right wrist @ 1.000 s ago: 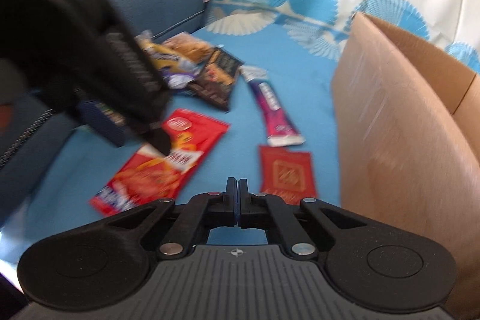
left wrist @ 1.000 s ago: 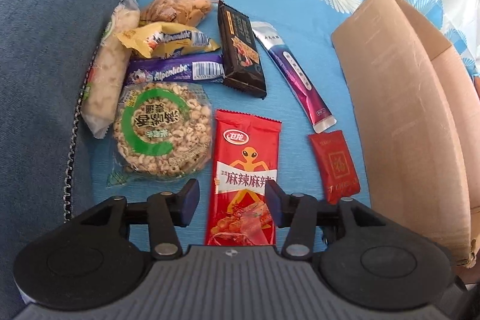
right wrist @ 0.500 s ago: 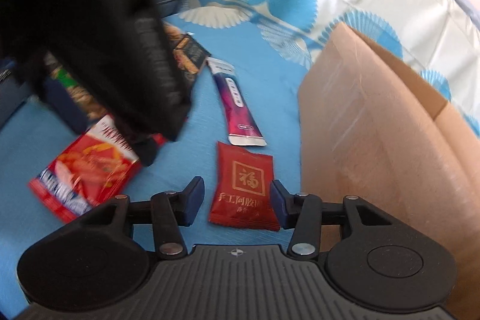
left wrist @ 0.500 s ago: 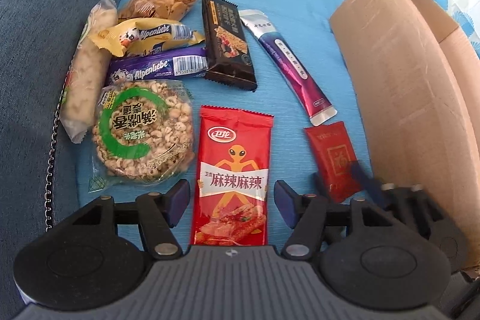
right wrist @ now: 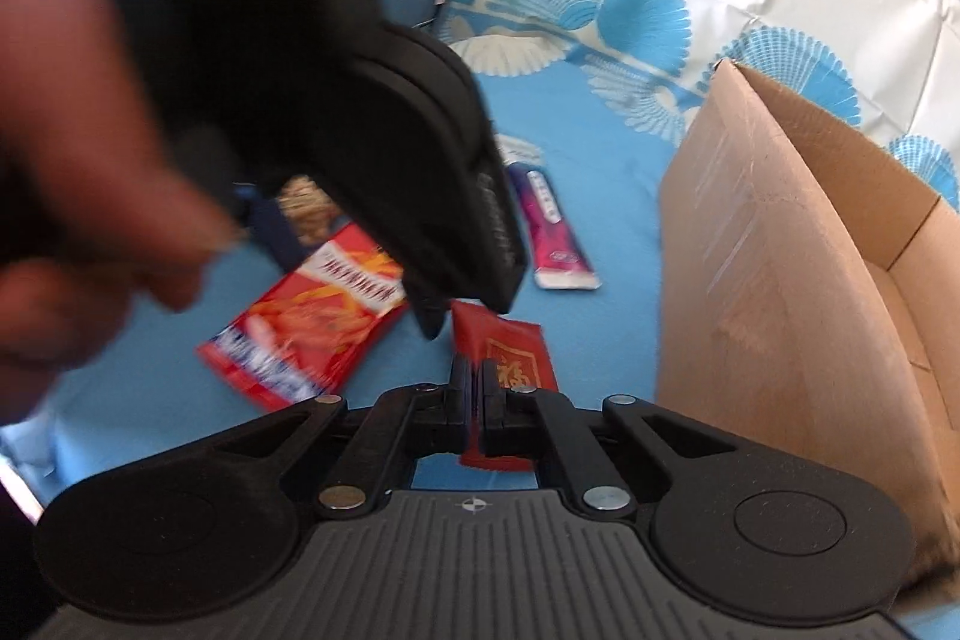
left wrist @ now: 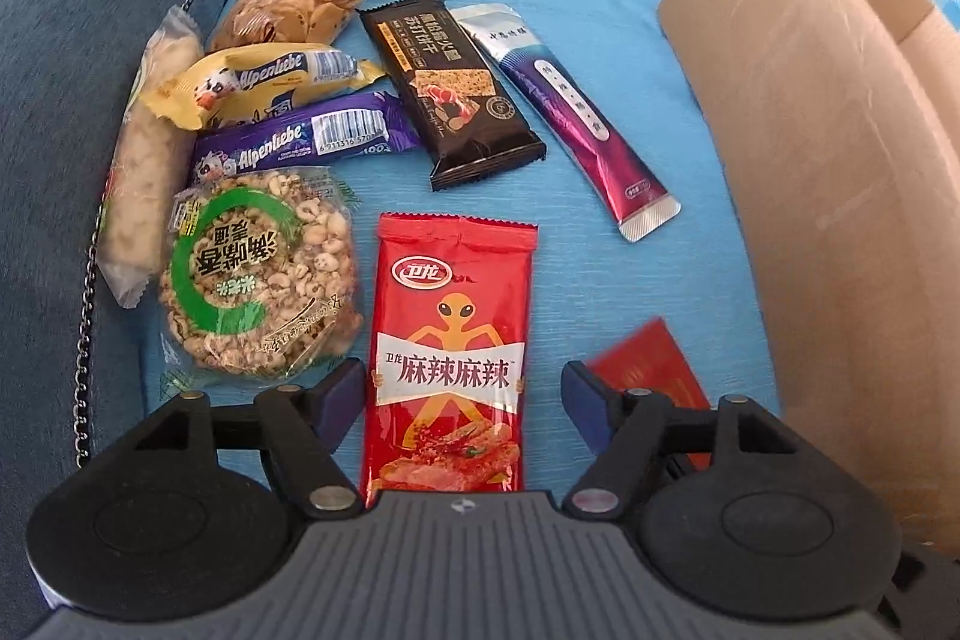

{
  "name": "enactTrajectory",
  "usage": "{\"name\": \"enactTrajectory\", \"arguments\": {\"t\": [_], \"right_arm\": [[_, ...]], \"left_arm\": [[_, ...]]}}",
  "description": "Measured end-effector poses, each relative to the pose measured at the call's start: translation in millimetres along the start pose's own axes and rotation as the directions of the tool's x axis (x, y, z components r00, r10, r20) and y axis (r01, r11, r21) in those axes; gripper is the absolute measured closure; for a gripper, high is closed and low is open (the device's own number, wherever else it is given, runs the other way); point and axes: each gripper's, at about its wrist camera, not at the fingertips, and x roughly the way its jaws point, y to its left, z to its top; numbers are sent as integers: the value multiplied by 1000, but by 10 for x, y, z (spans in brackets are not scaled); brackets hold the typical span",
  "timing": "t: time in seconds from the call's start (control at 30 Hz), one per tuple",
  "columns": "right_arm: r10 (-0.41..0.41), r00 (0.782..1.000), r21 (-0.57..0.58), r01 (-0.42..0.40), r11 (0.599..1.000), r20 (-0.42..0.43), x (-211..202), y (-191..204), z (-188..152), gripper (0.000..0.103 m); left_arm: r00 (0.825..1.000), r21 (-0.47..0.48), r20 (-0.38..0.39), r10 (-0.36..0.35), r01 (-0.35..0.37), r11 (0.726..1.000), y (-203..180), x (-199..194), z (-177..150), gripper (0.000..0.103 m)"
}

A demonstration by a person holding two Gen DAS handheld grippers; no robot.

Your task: Organize snacks

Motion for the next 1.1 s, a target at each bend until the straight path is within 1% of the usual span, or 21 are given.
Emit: {"name": "enactTrajectory", "arguments": {"t": [0.07, 0.1, 0.13, 0.17, 0.2, 0.23, 0.3, 0.33, 0.37, 0.4, 0.43, 0.47, 0.6, 0.67, 0.7, 0.8, 0.87, 0.9, 0.97, 1.1], "right_arm": [[11, 1000, 16, -11, 1000, -23, -62, 10, -44, 102], [16, 999, 23, -15, 1000, -30, -85, 25, -60, 102], [15, 999, 24, -15, 1000, -31, -105, 38, -71, 102], [17, 999, 24, -16, 1000, -29, -118, 45, -71, 102], [26, 999, 29, -26, 999, -25, -133, 47, -74, 102], [32, 999, 34, -32, 999, -20, -145, 45, -75, 102], [20, 1000, 42, -19, 999, -10, -151, 23, -84, 100], [13, 1000, 45, -13, 999, -9, -135, 11, -89, 92], [9, 1000, 48, -8, 999, -6, -121, -6, -99, 75], [-1, 1000, 51, 1, 999, -3, -103, -19, -106, 64], [-18, 1000, 53, 18, 998, 0, -80, -28, -110, 41], [-34, 999, 57, 34, 998, 4, -47, -40, -108, 32], [-16, 1000, 85, 17, 996, -2, 86, -104, -82, 29], [17, 1000, 118, -15, 993, -15, 145, -141, -73, 21], [41, 999, 146, -37, 989, -23, 182, -182, -72, 20], [106, 993, 272, -87, 958, -53, 276, -300, -96, 18], [133, 991, 323, -116, 939, -33, 284, -365, -98, 19], [144, 989, 335, -127, 934, -25, 273, -378, -101, 23], [159, 987, 338, -146, 930, -11, 239, -371, -108, 54], [201, 979, 310, -186, 932, -15, 215, -321, -98, 55]], "left_arm": [[1000, 36, 0, 28, -28, 999, -46, 21, -20, 29], [999, 55, 5, 44, -44, 998, -66, 19, -33, 32], [998, 69, 11, 54, -55, 996, -78, 13, -43, 38], [998, 77, 16, 56, -57, 995, -79, 4, -54, 42], [999, 78, 19, 48, -49, 996, -65, -12, -61, 49], [999, 76, 21, 43, -44, 996, -44, -30, -71, 51], [999, 65, 19, 36, -37, 997, 15, -63, -91, 52], [999, 58, 19, 28, -29, 998, 53, -82, -101, 52], [1000, 51, 20, 14, -15, 999, 92, -110, -116, 52], [1000, 46, 20, 1, -2, 999, 129, -131, -130, 52], [1000, 44, 19, -16, 15, 999, 159, -153, -144, 52], [999, 46, 19, -35, 34, 998, 191, -176, -161, 52], [995, 31, 3, -99, 99, 995, 312, -221, -211, 52], [992, 8, 2, -122, 122, 992, 371, -237, -226, 52], [991, -3, 1, -131, 131, 991, 397, -236, -228, 52], [991, -17, 0, -134, 134, 991, 418, -237, -226, 52], [992, -12, -5, -124, 124, 992, 403, -222, -221, 51], [993, -8, -8, -116, 116, 993, 389, -212, -217, 51], [995, -3, -21, -102, 102, 995, 381, -186, -220, 50], [997, 21, -29, -71, 72, 997, 336, -141, -215, 45]]}}
